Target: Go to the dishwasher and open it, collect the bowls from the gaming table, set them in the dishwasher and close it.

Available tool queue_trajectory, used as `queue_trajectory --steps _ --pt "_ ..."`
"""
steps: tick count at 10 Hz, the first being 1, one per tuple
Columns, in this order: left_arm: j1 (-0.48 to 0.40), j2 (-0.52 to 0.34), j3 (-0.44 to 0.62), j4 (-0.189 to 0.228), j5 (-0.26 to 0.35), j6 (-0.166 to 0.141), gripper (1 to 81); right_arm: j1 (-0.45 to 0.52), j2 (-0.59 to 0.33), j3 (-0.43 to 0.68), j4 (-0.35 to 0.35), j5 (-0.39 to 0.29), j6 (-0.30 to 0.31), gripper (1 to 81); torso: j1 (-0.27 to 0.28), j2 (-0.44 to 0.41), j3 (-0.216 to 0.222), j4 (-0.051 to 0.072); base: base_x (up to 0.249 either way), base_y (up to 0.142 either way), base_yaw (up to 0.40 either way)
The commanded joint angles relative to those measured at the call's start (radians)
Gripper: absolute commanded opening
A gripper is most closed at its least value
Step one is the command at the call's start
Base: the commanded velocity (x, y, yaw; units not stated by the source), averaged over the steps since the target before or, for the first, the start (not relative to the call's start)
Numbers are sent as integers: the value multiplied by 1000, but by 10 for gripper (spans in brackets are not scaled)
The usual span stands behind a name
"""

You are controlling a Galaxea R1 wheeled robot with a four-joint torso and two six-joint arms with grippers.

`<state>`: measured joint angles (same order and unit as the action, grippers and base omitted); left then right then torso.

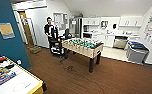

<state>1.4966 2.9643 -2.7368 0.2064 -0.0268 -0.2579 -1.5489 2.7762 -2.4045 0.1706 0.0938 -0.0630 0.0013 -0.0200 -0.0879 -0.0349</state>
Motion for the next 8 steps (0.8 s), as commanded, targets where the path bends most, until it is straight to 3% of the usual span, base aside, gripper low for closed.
queue_trajectory --steps 1,5,8 --pt "-43 -5 -4 -4 53 2 10 39 -2 2 -14 -59 -5 10 0 0 0 0 0 0 -388" --pt "-43 -8 -4 -4 53 2 10 38 -4 -1 -14 -60 -5 10 0 0 0 0 0 0 -388" --pt "-43 -10 -4 -4 53 2 10 39 -4 -1 -14 -60 -5 10 0 0 0 0 0 0 -272"
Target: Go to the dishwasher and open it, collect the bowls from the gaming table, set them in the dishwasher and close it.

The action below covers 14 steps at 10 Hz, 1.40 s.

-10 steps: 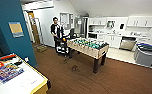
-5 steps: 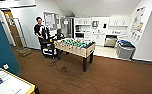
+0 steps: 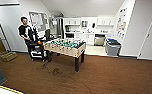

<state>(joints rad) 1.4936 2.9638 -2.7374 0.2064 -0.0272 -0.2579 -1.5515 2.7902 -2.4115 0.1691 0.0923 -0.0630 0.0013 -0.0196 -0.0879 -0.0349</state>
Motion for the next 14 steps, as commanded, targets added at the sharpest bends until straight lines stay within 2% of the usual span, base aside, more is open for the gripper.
queue_trajectory --steps 1,6,14 --pt "-40 -11 -4 -4 53 3 10 41 -18 6 -13 -59 -5 10 0 0 0 0 0 0 -133" --pt "-40 -12 -4 -5 53 3 10 44 -16 6 -13 -59 -6 10 0 0 0 0 130 -13 0" --pt "-39 -6 -4 -1 53 3 10 43 -16 6 -13 -59 -5 10 0 -1 0 0 157 -77 0"
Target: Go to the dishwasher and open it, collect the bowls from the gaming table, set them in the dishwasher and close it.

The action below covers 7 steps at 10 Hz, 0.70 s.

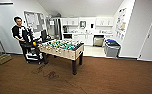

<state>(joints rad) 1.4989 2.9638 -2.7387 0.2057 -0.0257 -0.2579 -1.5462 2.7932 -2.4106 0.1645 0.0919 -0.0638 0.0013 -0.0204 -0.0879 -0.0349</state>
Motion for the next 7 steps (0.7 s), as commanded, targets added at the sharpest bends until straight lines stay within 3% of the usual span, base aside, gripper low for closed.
queue_trajectory --steps 1,7 --pt "-45 -6 -3 0 52 3 10 37 -19 6 -8 -58 -5 10 0 0 0 0 164 -92 0" --pt "-41 -6 -3 1 52 5 10 40 -18 6 -9 -58 -5 10 0 0 0 0 164 -91 0"
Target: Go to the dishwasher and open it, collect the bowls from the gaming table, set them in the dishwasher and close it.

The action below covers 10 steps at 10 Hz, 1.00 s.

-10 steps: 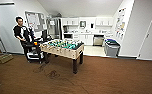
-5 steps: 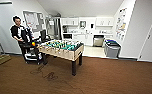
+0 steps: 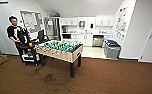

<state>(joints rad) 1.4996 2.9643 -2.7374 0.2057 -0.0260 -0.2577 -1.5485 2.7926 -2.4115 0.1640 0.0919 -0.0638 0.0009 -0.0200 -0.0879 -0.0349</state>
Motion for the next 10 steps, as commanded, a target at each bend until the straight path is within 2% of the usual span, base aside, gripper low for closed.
queue_trajectory --steps 1,10 --pt "-41 -5 -4 1 52 5 10 43 -17 6 -8 -58 -5 10 0 0 0 0 164 -91 0" --pt "-40 -5 -4 3 51 6 10 44 -17 8 -9 -64 -5 10 0 0 0 0 165 -91 0"
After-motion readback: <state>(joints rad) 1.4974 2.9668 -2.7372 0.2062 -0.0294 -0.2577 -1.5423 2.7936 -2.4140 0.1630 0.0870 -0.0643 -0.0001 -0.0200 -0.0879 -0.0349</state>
